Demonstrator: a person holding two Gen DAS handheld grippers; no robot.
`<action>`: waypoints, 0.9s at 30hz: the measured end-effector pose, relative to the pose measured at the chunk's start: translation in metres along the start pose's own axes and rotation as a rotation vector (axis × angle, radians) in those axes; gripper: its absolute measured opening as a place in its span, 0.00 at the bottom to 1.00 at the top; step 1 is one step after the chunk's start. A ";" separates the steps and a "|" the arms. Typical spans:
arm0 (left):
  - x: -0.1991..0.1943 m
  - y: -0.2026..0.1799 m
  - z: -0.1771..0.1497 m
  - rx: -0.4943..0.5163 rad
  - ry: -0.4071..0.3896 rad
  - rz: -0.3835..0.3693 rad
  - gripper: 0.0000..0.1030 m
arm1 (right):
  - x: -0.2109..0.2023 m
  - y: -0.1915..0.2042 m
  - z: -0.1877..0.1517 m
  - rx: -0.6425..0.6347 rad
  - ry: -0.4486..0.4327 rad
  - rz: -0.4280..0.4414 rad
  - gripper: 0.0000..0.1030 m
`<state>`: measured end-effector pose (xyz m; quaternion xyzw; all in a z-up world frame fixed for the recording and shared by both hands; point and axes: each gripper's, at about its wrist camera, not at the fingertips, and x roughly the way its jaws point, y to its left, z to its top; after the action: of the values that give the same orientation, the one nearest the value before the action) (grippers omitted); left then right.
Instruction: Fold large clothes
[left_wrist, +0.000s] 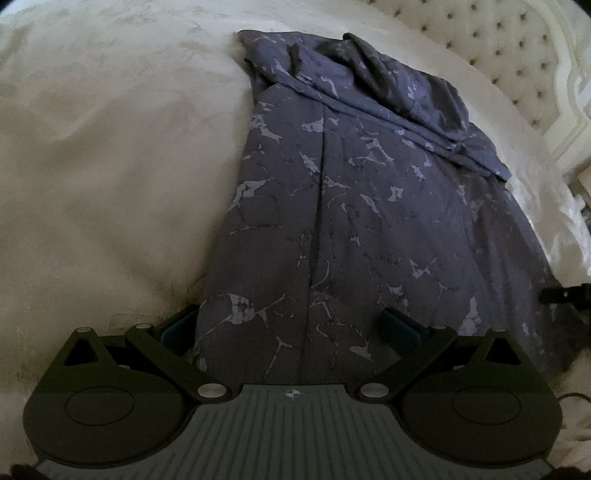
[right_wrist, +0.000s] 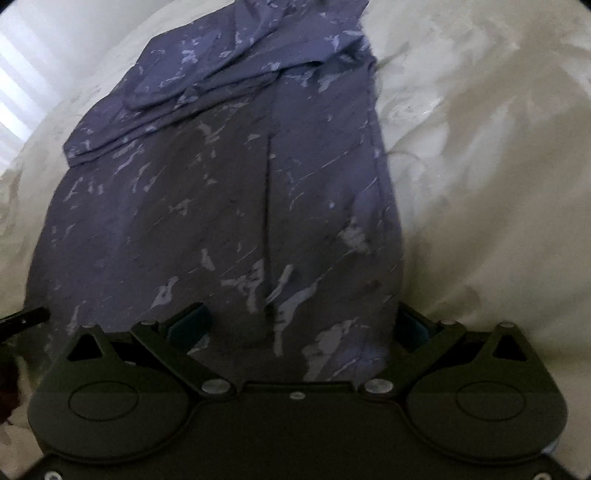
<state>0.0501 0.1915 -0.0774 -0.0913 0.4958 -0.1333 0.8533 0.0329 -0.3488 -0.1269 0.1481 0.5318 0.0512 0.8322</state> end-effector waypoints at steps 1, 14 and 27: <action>0.000 0.000 0.000 -0.002 0.003 -0.001 1.00 | 0.000 0.001 -0.002 -0.001 0.002 0.010 1.00; 0.004 -0.010 -0.001 0.050 0.017 0.057 1.00 | 0.007 0.005 -0.010 -0.014 0.083 0.111 1.00; 0.005 -0.017 -0.002 0.076 0.027 0.088 0.99 | 0.013 0.003 -0.006 -0.005 0.067 0.114 1.00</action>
<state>0.0484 0.1739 -0.0772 -0.0352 0.5057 -0.1154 0.8543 0.0336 -0.3414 -0.1393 0.1742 0.5502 0.1048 0.8099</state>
